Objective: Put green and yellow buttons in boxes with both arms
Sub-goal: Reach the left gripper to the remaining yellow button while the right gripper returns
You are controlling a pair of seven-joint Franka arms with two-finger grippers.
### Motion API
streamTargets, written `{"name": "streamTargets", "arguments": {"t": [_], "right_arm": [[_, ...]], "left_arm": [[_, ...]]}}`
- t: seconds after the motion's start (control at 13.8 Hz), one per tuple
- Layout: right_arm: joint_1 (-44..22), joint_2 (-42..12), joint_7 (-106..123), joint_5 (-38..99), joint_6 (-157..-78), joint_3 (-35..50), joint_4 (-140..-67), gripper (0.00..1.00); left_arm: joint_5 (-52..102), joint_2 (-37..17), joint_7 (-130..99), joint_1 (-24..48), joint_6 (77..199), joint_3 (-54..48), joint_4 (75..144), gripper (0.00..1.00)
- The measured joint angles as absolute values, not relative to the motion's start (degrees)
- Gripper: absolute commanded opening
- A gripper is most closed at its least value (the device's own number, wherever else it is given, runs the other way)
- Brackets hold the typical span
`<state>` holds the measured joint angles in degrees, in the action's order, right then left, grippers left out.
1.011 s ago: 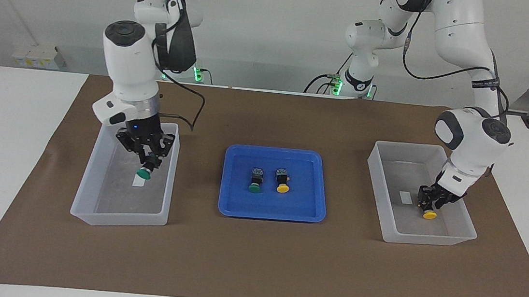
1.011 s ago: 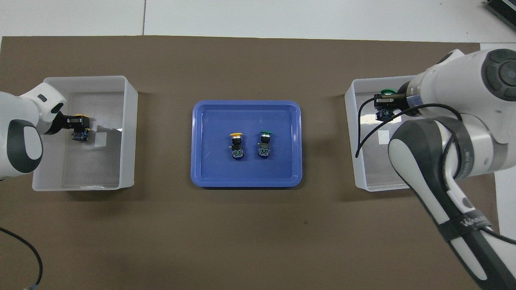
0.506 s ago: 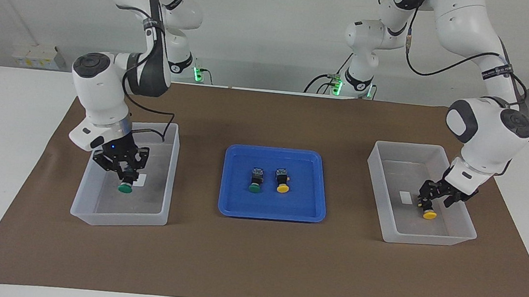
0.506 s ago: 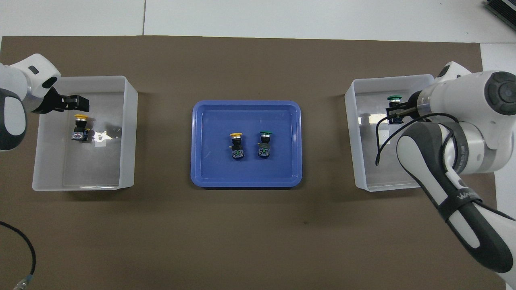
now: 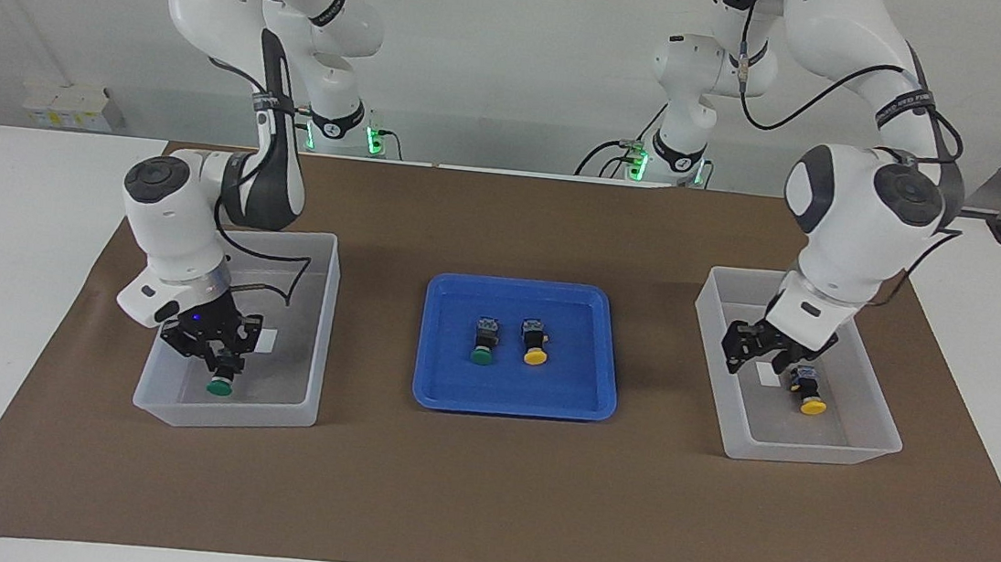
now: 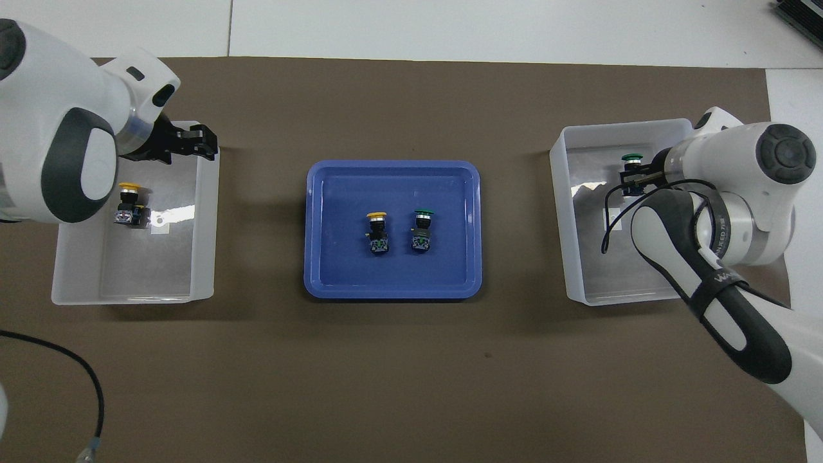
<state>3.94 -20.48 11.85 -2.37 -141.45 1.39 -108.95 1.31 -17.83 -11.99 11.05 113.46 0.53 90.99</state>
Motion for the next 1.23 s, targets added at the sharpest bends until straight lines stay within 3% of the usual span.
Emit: {"name": "streamTargets", "arguments": {"t": [0.29, 0.36, 0.43, 0.51, 0.65, 0.94, 1.23], "right_arm": [[4.35, -22.43, 11.85, -2.37, -143.27, 1.37, -108.57, 0.0], [4.39, -22.76, 11.85, -2.37, -143.79, 1.37, -108.5, 0.25], [4.39, -22.99, 11.85, -2.37, -144.22, 1.37, -108.42, 0.69], [4.39, -23.09, 11.85, -2.37, -144.33, 1.37, -108.33, 0.87], [4.38, -23.09, 11.85, -2.37, -144.35, 1.41, -107.91, 1.0], [4.19, -21.62, 11.83, -2.35, -143.41, 1.57, -106.42, 1.0], [3.24, -15.21, 8.73, -2.31, -134.46, 2.05, -105.94, 1.0]], "left_arm": [[1.39, -17.97, -20.52, 18.7, 117.74, 0.25, 93.38, 0.67], [1.4, -18.03, -22.78, 20.48, 119.59, 0.2, 94.52, 0.67], [1.4, -18.06, -24.57, 22.01, 120.96, 0.16, 95.45, 0.67], [1.4, -18.09, -25.72, 23.14, 121.98, 0.13, 96.13, 0.67], [1.4, -18.17, -27.89, 24.92, 125.81, 0.12, 98.41, 0.67], [1.43, -19.74, -32.81, 29.13, 135.22, 0.09, 104.04, 0.7], [1.43, -21.39, -35.09, 32.11, 137.65, 0.1, 104.7, 0.7]]}}
